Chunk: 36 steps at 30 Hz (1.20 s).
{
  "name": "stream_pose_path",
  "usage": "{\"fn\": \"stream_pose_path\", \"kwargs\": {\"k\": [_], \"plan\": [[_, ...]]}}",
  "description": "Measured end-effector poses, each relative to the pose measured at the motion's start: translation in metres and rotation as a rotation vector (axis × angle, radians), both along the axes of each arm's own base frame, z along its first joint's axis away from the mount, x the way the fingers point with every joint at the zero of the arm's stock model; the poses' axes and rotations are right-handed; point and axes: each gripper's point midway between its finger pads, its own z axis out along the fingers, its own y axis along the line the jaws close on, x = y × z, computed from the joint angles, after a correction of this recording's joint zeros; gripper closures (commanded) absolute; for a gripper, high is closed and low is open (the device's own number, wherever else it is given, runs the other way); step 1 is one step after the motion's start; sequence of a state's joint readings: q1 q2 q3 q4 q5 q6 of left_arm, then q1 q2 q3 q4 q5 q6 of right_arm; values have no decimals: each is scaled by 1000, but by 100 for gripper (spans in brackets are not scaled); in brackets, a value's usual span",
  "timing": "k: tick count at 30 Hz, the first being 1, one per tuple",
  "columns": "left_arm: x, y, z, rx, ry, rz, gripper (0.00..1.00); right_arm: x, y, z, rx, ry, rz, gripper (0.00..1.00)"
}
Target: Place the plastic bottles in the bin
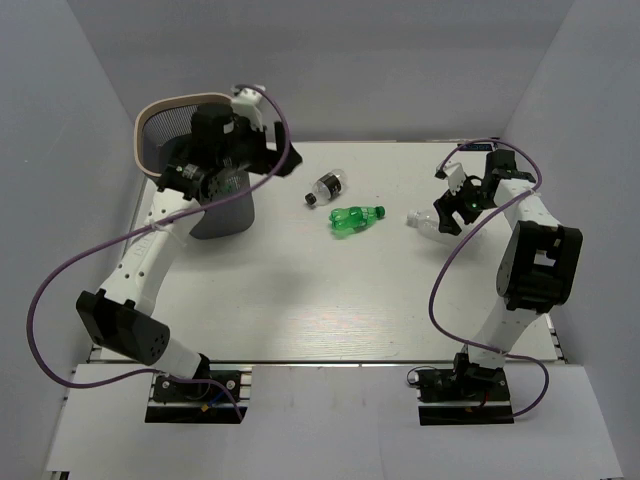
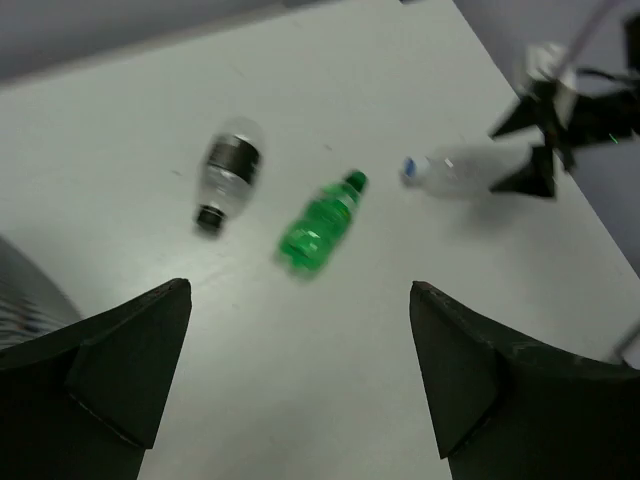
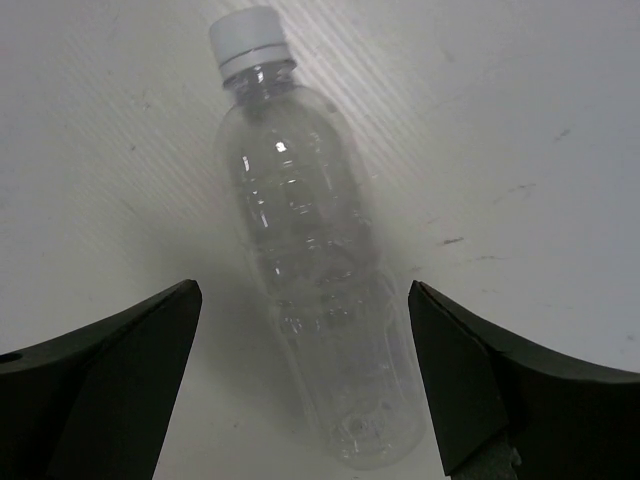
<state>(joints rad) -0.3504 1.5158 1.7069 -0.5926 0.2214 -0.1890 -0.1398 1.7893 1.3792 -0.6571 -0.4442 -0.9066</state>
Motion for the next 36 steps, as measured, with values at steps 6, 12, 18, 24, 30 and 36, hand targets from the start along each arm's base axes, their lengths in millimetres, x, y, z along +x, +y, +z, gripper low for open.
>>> {"fn": "stream_pose_path", "kwargs": {"k": [6,12,18,24,30,36], "plan": [[-69,-41,-80,-13,161,-250,1,-9,7,-28,-15,93,126,10],[-114,-39,-167,9,357,-268,1,-7,14,-52,-69,110,181,14],[-149,-38,-215,7,464,-268,1,-10,22,-71,-119,127,232,24],[-172,-40,-243,3,526,-267,1,-10,30,-68,-114,122,284,85],[-185,-45,-256,-1,540,-282,1,-2,75,7,48,101,377,93],[-202,-47,-276,-2,583,-295,1,33,221,212,330,-424,644,91]]}}
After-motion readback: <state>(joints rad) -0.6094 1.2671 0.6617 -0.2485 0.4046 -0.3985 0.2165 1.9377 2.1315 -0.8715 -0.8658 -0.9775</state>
